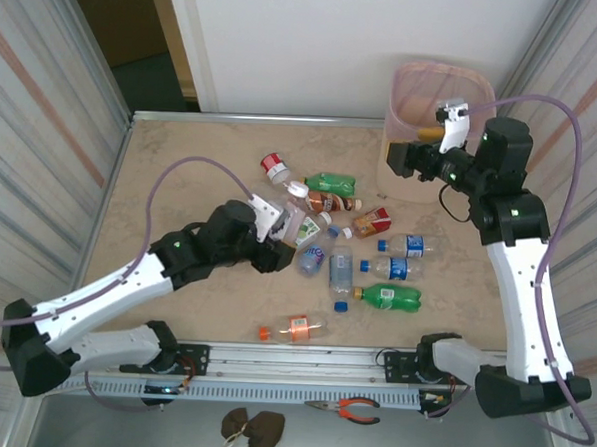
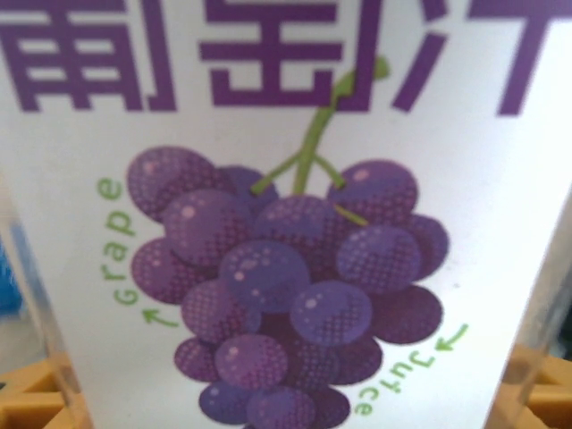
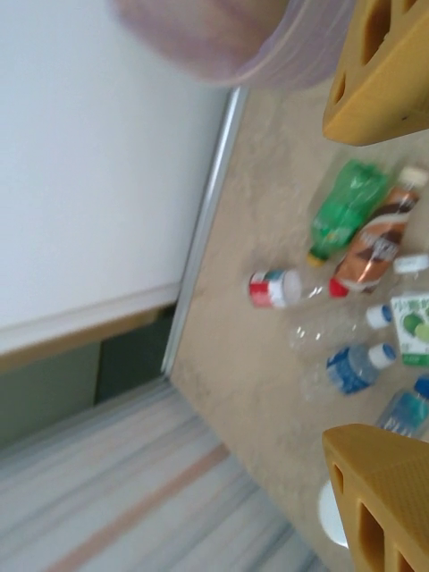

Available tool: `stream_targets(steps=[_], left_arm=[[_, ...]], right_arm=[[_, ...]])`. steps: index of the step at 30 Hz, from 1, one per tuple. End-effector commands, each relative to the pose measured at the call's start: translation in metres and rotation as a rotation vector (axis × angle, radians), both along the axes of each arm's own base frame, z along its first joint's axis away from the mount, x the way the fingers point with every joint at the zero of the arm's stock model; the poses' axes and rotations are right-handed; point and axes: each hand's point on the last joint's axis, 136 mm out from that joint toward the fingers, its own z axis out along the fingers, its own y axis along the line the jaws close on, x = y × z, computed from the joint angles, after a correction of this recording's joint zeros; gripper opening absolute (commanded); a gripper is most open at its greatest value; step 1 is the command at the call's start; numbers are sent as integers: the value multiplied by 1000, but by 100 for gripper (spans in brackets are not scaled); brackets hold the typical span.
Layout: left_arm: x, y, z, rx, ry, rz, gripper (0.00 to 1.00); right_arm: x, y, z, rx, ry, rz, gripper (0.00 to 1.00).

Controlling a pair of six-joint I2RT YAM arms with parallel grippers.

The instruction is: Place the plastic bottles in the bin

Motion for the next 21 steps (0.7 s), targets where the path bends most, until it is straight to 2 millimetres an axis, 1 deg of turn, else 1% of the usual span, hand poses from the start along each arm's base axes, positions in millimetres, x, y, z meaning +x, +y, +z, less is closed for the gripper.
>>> stream_targets(steps=[1,3,6,8,11,14,16,17,21], left_arm=[[-3,-20,77,-216,-234,-129,58],[-10,-26,104,-277,-307,-192,58],[-27,-34,136,-366,-394,-304,58],[-38,-39,154,-422,-440,-376,58],[-50,-44,174,-488,-485,-454,58],[-60,-48,188,-539,-514,-519,58],[-64,-51,194,-562,-523,-549,58],[-65,-54,195,-568,-524,-567,58],[-61,-61,198,-578,-526,-583,58]], right_arm=[[-38,27,47,84,-163,179,82],[-58,40,59,100,-217,264,84],[-85,56,73,120,-282,393,86],[-98,65,79,133,-309,467,89],[-122,78,87,152,-334,586,91],[-140,86,91,163,-344,675,94],[-148,92,90,165,-350,725,98],[-150,94,90,165,-350,743,100],[-154,101,87,168,-342,779,99]])
